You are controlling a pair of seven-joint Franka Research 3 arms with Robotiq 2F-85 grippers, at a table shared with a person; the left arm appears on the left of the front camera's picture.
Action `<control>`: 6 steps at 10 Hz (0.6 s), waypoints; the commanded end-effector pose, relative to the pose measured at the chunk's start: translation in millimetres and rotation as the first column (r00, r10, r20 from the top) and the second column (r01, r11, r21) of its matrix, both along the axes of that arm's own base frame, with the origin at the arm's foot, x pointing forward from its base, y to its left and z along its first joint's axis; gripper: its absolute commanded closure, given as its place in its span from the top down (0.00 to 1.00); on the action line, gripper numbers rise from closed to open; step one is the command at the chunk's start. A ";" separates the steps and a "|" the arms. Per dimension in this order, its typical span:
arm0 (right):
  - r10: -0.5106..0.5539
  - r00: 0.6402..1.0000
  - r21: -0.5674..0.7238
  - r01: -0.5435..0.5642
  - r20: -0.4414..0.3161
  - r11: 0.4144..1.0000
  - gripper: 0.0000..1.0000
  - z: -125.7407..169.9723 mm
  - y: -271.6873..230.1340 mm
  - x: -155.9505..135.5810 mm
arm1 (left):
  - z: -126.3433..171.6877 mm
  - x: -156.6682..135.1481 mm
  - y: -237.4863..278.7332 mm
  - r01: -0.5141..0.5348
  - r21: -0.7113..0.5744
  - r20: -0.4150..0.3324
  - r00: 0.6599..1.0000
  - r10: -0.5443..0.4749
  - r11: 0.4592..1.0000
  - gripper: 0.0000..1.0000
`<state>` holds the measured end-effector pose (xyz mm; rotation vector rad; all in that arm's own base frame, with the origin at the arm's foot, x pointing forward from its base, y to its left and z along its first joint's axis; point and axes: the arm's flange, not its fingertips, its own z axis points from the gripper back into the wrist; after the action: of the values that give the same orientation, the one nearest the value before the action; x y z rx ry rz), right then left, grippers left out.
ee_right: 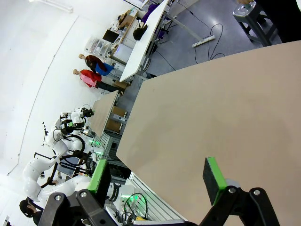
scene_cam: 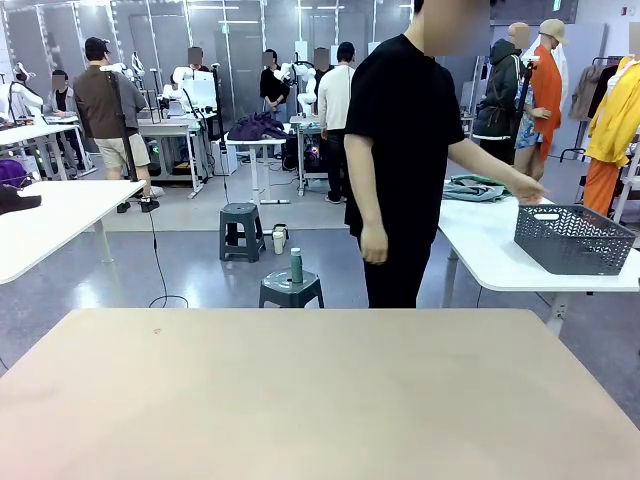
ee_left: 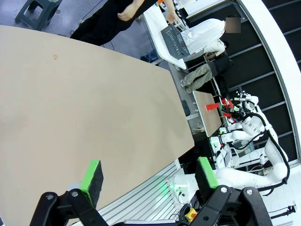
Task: Fold the towels and place them in the basket.
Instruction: When a person lays out a Towel with hook on the table, fold it in half twice.
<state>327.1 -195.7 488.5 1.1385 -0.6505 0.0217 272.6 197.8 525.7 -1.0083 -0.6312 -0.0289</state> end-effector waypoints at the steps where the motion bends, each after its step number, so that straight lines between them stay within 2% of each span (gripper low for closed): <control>1: 0.000 1.000 0.012 0.000 0.001 1.000 1.00 1.7 -0.6 0.2 | 2.7 0.7 2.8 0.012 -0.010 0.004 1.000 -0.012 1.000 1.00; 6: 0.000 1.000 0.012 0.000 0.001 1.000 1.00 1.7 -0.6 0.2 | 2.7 0.7 2.8 0.012 -0.010 0.004 1.000 -0.012 1.000 1.00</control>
<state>327.1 -195.7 488.5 1.1384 -0.6504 0.0217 272.6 197.8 525.7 -1.0083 -0.6312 -0.0289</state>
